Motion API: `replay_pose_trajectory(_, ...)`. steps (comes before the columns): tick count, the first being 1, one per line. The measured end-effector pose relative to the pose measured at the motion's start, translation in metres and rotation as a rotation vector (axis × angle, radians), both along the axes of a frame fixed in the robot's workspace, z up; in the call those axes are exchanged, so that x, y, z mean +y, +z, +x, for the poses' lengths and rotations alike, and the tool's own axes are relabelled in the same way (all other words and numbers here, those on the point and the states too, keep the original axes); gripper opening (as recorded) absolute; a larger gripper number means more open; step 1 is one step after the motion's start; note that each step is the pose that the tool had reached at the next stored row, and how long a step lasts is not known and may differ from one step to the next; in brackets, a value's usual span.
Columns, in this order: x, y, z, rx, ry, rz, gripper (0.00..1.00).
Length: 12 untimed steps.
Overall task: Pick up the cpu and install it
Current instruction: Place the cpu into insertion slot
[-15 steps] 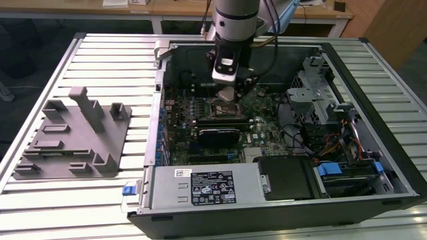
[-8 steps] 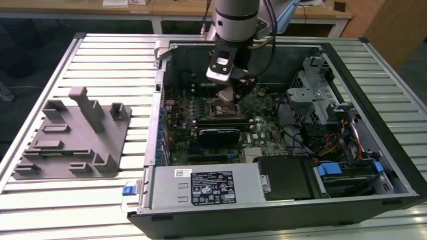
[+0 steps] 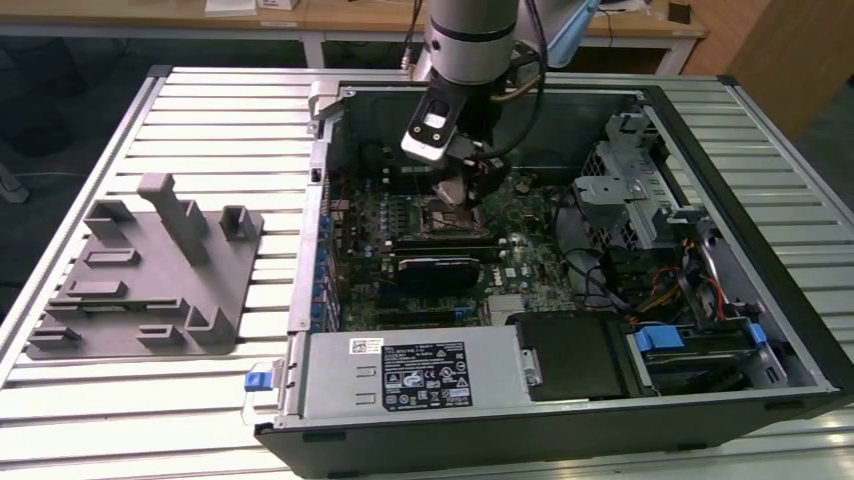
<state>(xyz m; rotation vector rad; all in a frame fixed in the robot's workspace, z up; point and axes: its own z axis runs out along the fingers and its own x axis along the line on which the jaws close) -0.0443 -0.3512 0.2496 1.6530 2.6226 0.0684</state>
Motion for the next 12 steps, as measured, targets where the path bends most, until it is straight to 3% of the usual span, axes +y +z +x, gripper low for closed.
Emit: replay_pose_trajectory(12,0.0000,-0.0026,0.0000,0.0001,-0.217,0.0000,0.55)
